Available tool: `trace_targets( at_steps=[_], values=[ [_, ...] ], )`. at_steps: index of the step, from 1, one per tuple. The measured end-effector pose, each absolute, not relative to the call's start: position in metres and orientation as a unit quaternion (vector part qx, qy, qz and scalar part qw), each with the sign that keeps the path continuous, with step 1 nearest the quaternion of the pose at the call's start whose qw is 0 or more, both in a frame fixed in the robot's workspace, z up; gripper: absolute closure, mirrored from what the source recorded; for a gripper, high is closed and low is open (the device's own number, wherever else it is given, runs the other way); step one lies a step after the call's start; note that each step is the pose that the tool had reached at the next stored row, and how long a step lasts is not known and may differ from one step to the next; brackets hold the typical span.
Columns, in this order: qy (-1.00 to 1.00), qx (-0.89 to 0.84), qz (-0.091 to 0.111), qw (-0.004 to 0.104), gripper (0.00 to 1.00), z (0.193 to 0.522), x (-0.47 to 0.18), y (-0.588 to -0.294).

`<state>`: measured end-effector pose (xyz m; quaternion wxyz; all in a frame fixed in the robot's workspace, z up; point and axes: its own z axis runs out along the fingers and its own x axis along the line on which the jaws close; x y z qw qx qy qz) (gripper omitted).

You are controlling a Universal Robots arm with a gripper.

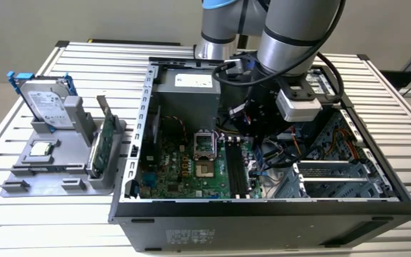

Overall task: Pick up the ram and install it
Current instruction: 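Insert the ram into the slot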

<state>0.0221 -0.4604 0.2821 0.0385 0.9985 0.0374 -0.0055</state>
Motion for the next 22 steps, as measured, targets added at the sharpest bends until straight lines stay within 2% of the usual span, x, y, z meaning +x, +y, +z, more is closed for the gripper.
trace_targets(
  at_steps=[22],
  values=[
    [0.037,0.999,-0.006,0.039,1.00,0.2799,0.0224,-0.4604]
  ],
)
